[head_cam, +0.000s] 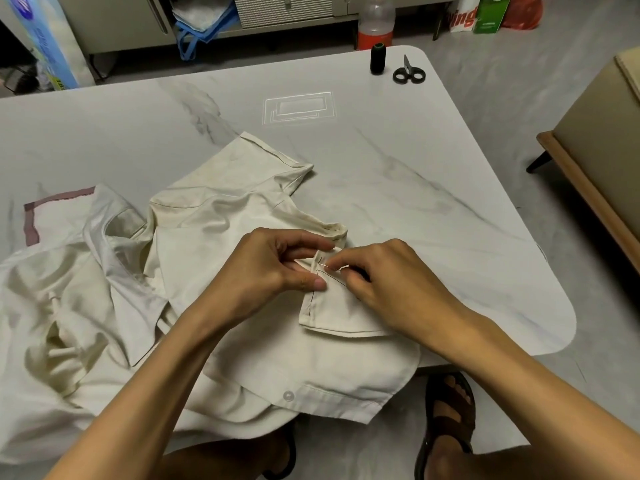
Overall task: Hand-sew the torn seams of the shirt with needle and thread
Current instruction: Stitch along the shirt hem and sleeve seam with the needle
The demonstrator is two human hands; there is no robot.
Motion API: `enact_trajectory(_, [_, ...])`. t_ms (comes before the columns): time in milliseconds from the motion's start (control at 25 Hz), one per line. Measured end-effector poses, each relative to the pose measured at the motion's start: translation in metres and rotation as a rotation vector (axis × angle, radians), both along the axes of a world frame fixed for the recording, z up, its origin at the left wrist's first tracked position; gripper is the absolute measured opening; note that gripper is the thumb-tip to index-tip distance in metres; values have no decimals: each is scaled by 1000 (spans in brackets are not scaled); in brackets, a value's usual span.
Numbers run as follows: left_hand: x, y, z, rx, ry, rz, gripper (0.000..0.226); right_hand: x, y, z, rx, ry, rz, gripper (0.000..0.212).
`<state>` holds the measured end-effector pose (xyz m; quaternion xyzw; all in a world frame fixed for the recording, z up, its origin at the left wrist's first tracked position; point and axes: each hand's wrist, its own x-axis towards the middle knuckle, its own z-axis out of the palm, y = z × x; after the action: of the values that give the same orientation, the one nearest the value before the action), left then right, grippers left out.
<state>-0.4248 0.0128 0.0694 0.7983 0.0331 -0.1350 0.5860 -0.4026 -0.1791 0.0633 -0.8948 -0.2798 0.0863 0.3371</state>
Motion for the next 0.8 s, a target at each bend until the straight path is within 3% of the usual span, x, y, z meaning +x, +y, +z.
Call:
enact_trajectory(280, [2,-9,-4,73,-33,28,50,5,2,-11,-190,-162,38,25])
enact_trajectory(800, [5,-11,-1,108,-20,39,57,7,-7,-2,-165,-212,65,31])
